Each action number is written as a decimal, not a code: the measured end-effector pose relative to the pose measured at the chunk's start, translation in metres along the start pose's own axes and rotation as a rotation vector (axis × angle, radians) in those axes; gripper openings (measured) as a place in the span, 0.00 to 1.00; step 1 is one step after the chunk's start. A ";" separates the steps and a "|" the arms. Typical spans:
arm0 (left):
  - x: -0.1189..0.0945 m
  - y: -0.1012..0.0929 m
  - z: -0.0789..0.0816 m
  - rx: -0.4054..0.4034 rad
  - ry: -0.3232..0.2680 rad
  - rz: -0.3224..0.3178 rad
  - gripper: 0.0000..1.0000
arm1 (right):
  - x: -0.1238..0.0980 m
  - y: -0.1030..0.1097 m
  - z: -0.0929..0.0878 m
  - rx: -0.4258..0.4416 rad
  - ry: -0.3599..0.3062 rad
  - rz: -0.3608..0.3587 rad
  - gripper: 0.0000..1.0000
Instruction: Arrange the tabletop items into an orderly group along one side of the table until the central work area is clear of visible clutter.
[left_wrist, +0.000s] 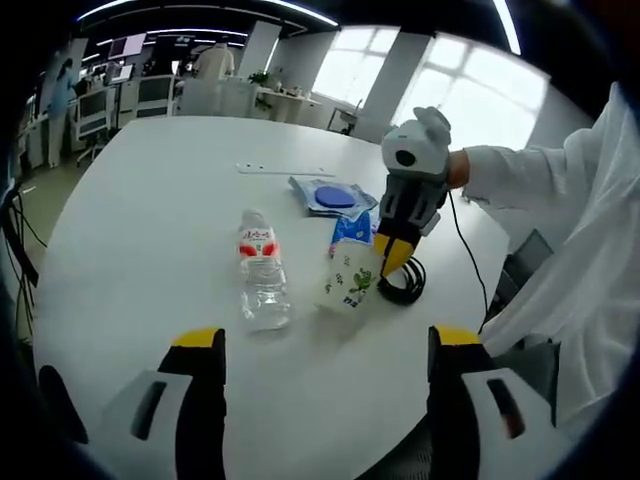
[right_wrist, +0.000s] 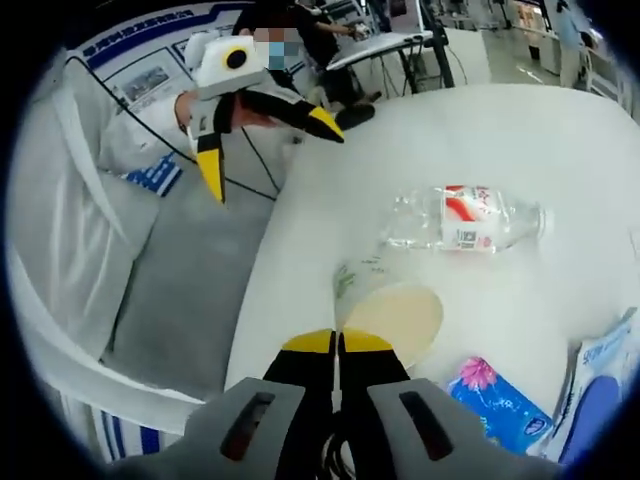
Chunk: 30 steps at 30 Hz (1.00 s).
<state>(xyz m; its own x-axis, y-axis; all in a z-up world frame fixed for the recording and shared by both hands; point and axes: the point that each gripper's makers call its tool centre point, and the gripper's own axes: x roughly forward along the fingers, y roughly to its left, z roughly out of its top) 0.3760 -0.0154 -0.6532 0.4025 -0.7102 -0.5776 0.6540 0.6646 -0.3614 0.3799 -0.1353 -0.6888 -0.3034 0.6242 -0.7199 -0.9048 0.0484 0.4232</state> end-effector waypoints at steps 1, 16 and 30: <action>0.000 0.000 -0.001 0.000 0.002 -0.001 0.86 | -0.004 -0.003 0.000 -0.017 0.009 -0.020 0.00; 0.001 -0.001 0.001 0.005 -0.005 -0.017 0.85 | -0.050 -0.042 0.006 -0.142 0.095 -0.235 0.00; 0.001 0.002 0.002 -0.001 -0.015 -0.017 0.84 | -0.091 -0.083 0.016 -0.248 0.209 -0.383 0.00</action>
<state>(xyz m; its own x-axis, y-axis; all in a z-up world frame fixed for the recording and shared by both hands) 0.3787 -0.0153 -0.6530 0.4012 -0.7245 -0.5605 0.6599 0.6529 -0.3717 0.4878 -0.1834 -0.6496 0.0336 0.4269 -0.9037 -0.9990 0.0401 -0.0182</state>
